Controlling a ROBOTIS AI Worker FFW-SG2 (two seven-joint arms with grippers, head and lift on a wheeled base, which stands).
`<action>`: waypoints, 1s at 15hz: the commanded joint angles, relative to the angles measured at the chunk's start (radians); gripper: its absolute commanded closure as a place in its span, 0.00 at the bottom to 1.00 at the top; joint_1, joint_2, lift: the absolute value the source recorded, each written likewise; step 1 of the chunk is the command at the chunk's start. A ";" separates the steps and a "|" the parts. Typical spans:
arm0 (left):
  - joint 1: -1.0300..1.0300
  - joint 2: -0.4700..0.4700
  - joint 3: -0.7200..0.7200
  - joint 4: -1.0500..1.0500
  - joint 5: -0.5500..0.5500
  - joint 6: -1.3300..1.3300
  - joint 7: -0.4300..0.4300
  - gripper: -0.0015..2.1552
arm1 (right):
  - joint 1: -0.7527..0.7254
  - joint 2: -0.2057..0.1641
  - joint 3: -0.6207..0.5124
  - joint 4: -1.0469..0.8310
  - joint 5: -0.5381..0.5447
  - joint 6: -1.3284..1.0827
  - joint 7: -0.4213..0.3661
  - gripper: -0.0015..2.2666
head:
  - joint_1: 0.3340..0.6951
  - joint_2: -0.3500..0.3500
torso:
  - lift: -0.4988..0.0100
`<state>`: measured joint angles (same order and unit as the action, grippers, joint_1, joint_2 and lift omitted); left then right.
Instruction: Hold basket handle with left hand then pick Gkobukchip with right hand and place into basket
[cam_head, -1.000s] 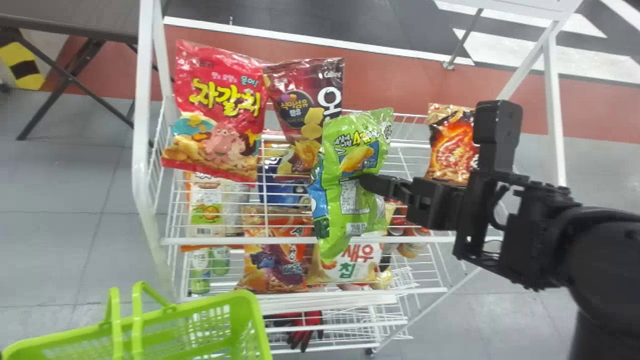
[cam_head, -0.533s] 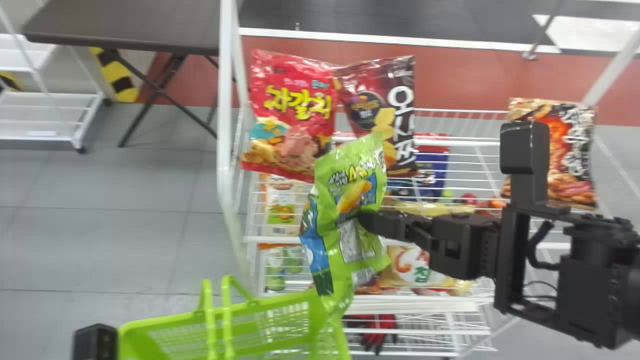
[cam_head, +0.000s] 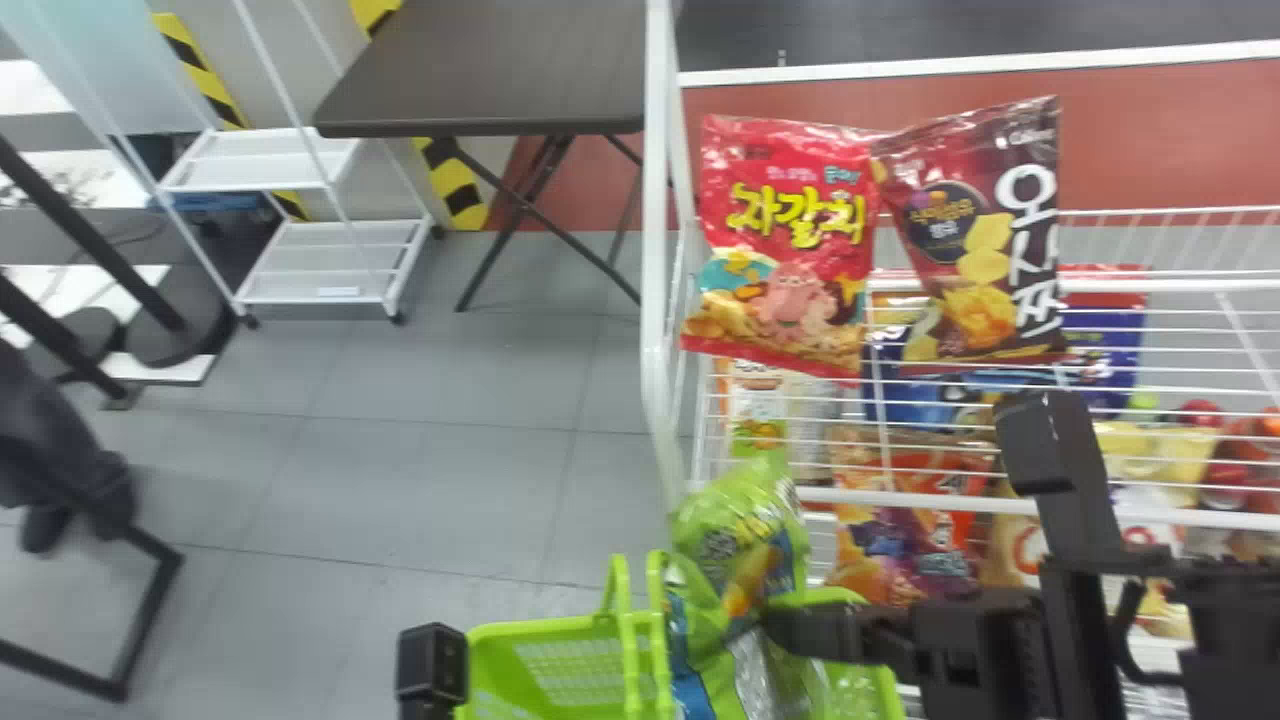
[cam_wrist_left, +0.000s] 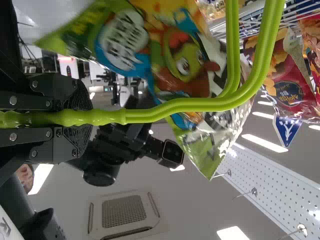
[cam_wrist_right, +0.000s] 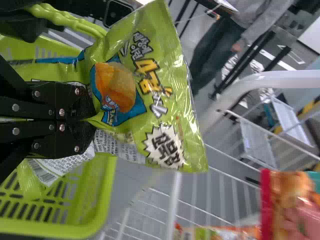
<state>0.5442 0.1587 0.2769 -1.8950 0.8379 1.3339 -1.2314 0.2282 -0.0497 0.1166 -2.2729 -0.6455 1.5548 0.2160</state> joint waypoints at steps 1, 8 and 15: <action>-0.001 0.001 -0.001 0.001 0.003 0.000 -0.002 1.00 | 0.011 0.002 0.049 0.033 0.033 0.017 0.000 0.84 | 1.00 0.92 | 0.98; -0.001 -0.001 0.001 0.005 0.003 0.000 -0.002 1.00 | 0.045 -0.009 0.051 -0.066 0.176 0.017 0.013 0.03 | 1.00 0.96 | 0.98; -0.001 -0.002 -0.004 0.008 0.003 -0.003 0.001 1.00 | 0.230 -0.013 -0.003 -0.073 0.445 -0.460 0.106 0.03 | 1.00 0.76 | 0.98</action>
<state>0.5433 0.1579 0.2742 -1.8893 0.8406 1.3325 -1.2301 0.4260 -0.0617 0.1165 -2.3653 -0.2611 1.2845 0.3202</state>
